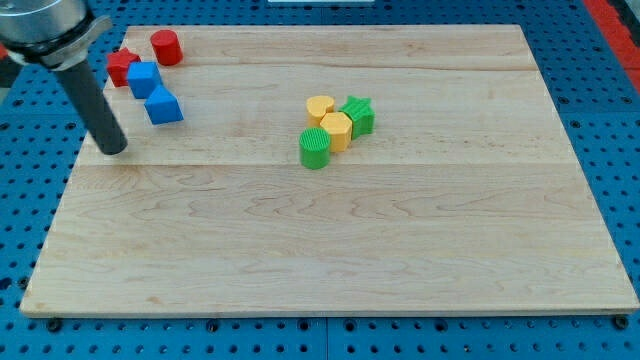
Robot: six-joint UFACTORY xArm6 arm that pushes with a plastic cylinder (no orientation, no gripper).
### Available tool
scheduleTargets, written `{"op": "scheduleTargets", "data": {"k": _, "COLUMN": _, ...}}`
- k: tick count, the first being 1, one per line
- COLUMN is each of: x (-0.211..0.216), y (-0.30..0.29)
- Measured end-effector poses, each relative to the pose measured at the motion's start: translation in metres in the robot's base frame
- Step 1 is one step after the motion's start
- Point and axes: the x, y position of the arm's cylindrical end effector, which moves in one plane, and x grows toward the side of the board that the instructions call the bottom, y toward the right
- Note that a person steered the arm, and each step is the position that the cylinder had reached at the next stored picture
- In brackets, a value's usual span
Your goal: Move your arm to the center
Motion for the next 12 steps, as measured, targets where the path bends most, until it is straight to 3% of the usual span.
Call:
{"op": "scheduleTargets", "data": {"k": 1, "x": -0.004, "y": 0.043}}
{"op": "scheduleTargets", "data": {"k": 2, "x": -0.050, "y": 0.030}}
{"op": "scheduleTargets", "data": {"k": 3, "x": -0.063, "y": 0.025}}
{"op": "scheduleTargets", "data": {"k": 11, "x": -0.066, "y": 0.100}}
{"op": "scheduleTargets", "data": {"k": 12, "x": -0.043, "y": 0.112}}
